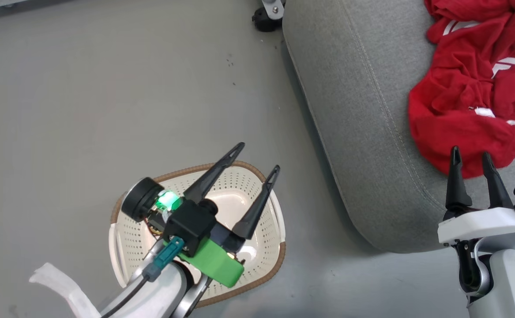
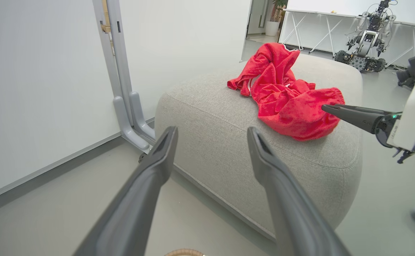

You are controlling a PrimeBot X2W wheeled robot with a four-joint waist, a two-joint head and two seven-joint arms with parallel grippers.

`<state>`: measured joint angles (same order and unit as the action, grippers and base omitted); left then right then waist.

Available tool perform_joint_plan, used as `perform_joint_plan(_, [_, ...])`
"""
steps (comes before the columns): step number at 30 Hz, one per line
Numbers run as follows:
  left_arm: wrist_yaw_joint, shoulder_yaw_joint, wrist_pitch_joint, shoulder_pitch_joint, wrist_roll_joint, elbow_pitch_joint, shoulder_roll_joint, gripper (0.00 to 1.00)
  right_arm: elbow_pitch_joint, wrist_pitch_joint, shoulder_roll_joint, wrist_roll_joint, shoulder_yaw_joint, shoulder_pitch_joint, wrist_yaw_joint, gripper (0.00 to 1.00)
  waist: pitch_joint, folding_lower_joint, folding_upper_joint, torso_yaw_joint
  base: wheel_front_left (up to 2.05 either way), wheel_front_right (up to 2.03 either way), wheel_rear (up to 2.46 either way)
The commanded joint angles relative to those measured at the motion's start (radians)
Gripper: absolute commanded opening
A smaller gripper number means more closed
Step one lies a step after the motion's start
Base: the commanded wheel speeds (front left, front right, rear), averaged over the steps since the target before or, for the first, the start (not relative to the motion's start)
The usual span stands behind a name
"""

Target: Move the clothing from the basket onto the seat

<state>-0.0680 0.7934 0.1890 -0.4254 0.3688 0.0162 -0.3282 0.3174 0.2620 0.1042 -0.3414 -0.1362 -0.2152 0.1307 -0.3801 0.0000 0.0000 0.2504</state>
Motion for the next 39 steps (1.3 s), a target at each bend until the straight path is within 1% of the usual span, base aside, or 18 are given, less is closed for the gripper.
perform_joint_plan(1, [-0.019, -0.017, 0.011, 0.023, 0.010, -0.010, -0.001, 1.00, -0.021, 0.004, -0.005, 0.014, 0.006, 0.019, 0.000, 1.00, 0.044, 0.0000, 0.0000, -0.044, 0.00, 0.00, 0.00])
perform_joint_plan(7, [-0.092, -0.108, 0.054, 0.075, 0.044, -0.036, -0.004, 1.00, -0.118, -0.021, -0.008, 0.060, 0.013, 0.056, 0.000, 1.00, 0.095, 0.0000, 0.0000, -0.109, 0.00, 0.00, 0.00])
perform_joint_plan(13, [-0.153, -0.210, 0.074, 0.125, 0.064, -0.049, -0.010, 1.00, -0.233, -0.063, -0.013, 0.105, 0.025, 0.083, 0.000, 1.00, 0.131, 0.0000, 0.0000, -0.172, 0.00, 0.00, 0.00])
perform_joint_plan(17, [-0.184, -0.289, 0.077, 0.166, 0.068, -0.046, -0.012, 1.00, -0.313, -0.098, -0.018, 0.132, 0.035, 0.110, 0.000, 1.00, 0.155, 0.0000, 0.0000, -0.212, 0.00, 0.00, 0.00])
perform_joint_plan(20, [-0.197, -0.346, 0.076, 0.207, 0.059, -0.039, -0.010, 1.00, -0.361, -0.124, -0.022, 0.151, 0.038, 0.137, 0.000, 1.00, 0.174, 0.0000, 0.0000, -0.238, 0.00, 0.00, 0.00])
perform_joint_plan(23, [-0.194, -0.400, 0.075, 0.254, 0.054, -0.042, -0.007, 1.00, -0.404, -0.153, -0.028, 0.166, 0.041, 0.170, 0.000, 1.00, 0.199, 0.0000, 0.0000, -0.255, 0.00, 0.00, 0.00])
perform_joint_plan(26, [-0.185, -0.432, 0.075, 0.297, 0.048, -0.053, -0.003, 1.00, -0.436, -0.179, -0.034, 0.180, 0.045, 0.202, 0.000, 1.00, 0.223, 0.0000, 0.0000, -0.261, 0.00, 0.00, 0.00])
perform_joint_plan(32, [-0.162, -0.462, 0.075, 0.377, 0.043, -0.081, 0.011, 1.00, -0.481, -0.222, -0.043, 0.193, 0.052, 0.276, 0.000, 1.00, 0.283, 0.0000, 0.0000, -0.252, 0.00, 0.00, 0.00])
perform_joint_plan(39, [-0.137, -0.492, 0.075, 0.446, 0.040, -0.116, 0.025, 1.00, -0.505, -0.258, -0.048, 0.197, 0.055, 0.345, 0.000, 1.00, 0.345, 0.0000, 0.0000, -0.251, 0.00, 0.00, 0.00])
